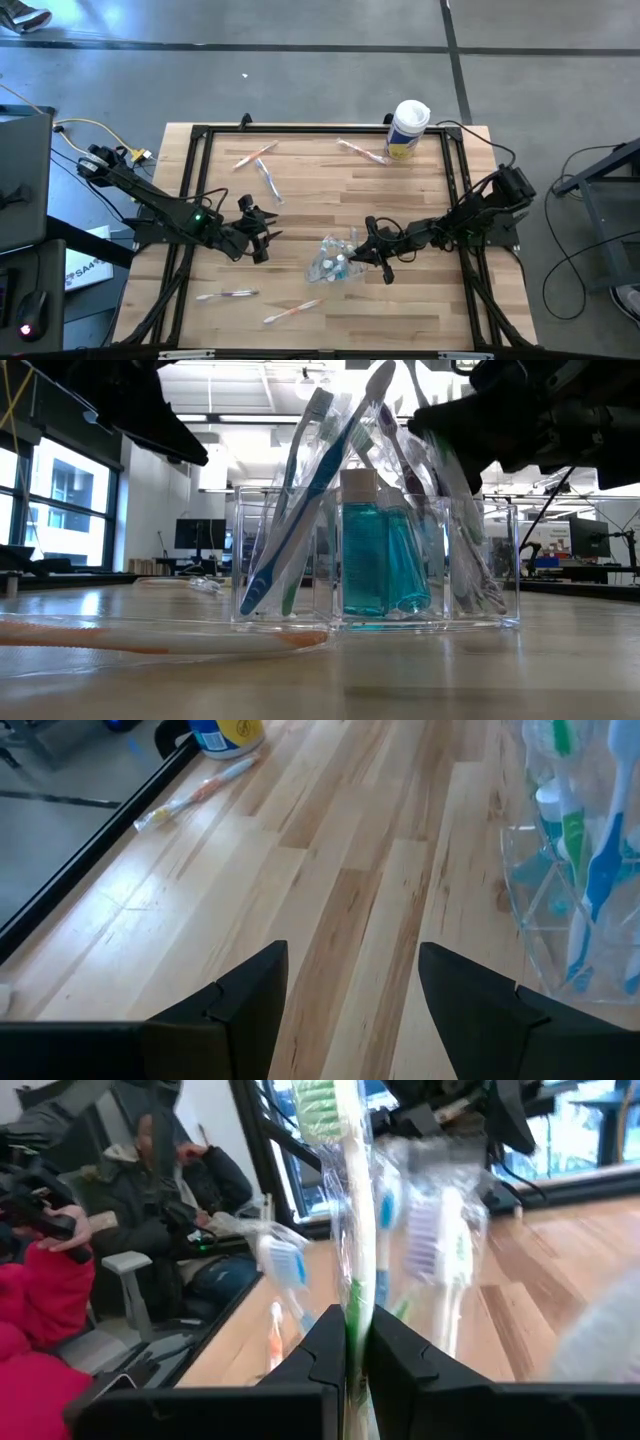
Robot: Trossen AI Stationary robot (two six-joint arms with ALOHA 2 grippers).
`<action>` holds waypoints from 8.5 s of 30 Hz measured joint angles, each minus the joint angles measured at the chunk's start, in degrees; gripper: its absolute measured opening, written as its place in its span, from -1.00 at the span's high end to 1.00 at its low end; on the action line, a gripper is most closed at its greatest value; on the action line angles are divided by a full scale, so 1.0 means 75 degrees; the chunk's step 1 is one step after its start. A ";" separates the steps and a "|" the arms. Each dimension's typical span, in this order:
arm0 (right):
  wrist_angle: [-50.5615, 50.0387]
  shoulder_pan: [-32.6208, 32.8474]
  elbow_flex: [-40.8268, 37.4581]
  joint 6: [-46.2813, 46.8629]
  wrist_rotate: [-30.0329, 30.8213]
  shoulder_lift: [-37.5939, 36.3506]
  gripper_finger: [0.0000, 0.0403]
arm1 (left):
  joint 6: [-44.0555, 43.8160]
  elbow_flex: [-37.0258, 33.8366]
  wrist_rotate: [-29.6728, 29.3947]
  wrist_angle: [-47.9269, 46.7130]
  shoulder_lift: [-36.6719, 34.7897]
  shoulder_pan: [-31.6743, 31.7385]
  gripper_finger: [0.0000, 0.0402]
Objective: Pick & Place toothbrushing station
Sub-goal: Put the green toothbrush into the transparent organizer, then put the top right orange toothbrush into the transparent organizer
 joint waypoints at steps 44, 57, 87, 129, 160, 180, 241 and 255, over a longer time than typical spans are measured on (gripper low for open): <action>-0.1819 -0.0898 0.0006 0.1981 -0.1434 -0.0009 0.89 | 0.0067 0.0003 -0.0009 -0.0009 0.0001 0.0003 -0.11; -0.1799 -0.0858 0.0003 0.1920 -0.1365 -0.0006 0.89 | 0.0178 0.0003 -0.0006 -0.0011 0.0002 0.0003 -0.11; -0.1866 -0.0691 -0.0017 0.1506 -0.1300 -0.0049 0.58 | 0.0198 0.0006 -0.0003 -0.0012 0.0002 0.0001 -0.11; -0.2192 -0.0364 0.0006 0.0701 -0.1228 -0.0434 0.62 | 0.0227 0.0006 -0.0006 -0.0044 -0.0001 0.0000 -0.11; -0.4691 0.0383 0.0006 0.0182 -0.0020 -0.2617 0.11 | 0.0256 0.0006 -0.0006 -0.0076 0.0002 0.0001 -0.11; -1.0250 0.1126 0.0006 0.1794 0.1743 -0.6275 0.06 | 0.0405 0.0006 -0.0003 -0.0530 -0.0001 0.0000 -0.11; -1.2454 -0.7688 0.5811 -0.2486 -0.0419 0.0792 0.06 | 0.0134 0.0006 0.0116 -0.0932 -0.0001 0.0000 -0.11; -1.2304 -0.7685 0.5805 -0.2789 -0.0391 0.1680 0.06 | 0.0125 0.0006 0.0117 -0.0933 -0.0001 0.0000 -0.11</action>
